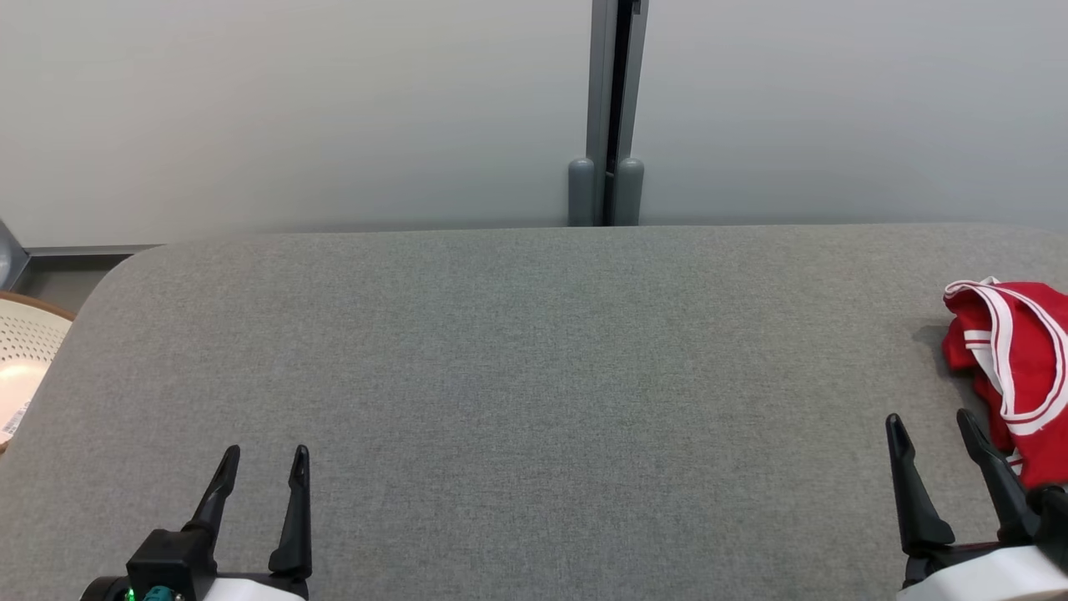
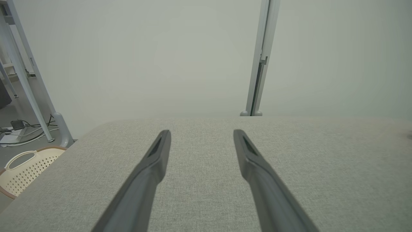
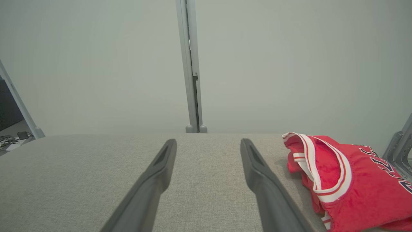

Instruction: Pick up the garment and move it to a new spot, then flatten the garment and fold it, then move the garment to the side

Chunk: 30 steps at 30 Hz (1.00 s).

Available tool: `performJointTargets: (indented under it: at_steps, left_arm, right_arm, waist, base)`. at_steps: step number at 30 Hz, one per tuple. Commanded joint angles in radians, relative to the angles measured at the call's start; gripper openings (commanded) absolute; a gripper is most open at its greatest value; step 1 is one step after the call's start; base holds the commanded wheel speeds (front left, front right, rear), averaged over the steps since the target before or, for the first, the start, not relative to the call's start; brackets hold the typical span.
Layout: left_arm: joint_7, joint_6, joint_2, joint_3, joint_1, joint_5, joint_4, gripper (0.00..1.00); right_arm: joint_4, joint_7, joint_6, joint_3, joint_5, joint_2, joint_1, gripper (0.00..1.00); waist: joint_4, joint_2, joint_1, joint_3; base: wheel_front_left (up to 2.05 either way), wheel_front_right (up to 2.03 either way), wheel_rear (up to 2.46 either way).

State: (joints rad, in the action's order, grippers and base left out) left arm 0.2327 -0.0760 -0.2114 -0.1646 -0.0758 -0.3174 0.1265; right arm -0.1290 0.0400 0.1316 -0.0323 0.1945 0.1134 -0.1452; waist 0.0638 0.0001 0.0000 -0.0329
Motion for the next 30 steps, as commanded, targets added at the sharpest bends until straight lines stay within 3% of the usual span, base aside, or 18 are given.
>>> performJointTargets:
  at_steps: [1,21,22,30]
  left_arm:
    - [0.0,-0.004,-0.007,0.0,-0.01,-0.003,0.002,1.0]
    - [0.006,0.004,-0.024,-0.019,0.029,-0.001,0.015,1.0]
    - [0.002,0.002,-0.02,-0.019,0.011,-0.001,0.016,0.0]
    - [-0.029,0.019,0.004,0.002,0.014,-0.108,0.041,0.0]
  right_arm:
    - [-0.002,0.002,-0.002,-0.003,0.001,-0.001,-0.013,1.0]
    - [-0.006,0.005,-0.002,-0.01,-0.004,-0.013,-0.014,1.0]
    - [-0.003,0.003,0.0,-0.008,-0.007,-0.012,-0.005,0.0]
    - [0.045,0.005,0.0,-0.009,0.112,-0.02,0.008,0.0]
  waist:
    - [-0.001,-0.0001,0.0,0.0]
    - [0.003,-0.0001,0.0,0.015]
    - [0.003,-0.0001,0.0,0.015]
    - [-0.001,-0.0001,0.0,0.016]
  base:
    - [0.0,0.0,0.0]
    - [0.0,0.0,0.0]
    - [0.0,0.0,0.0]
    - [0.0,0.0,0.0]
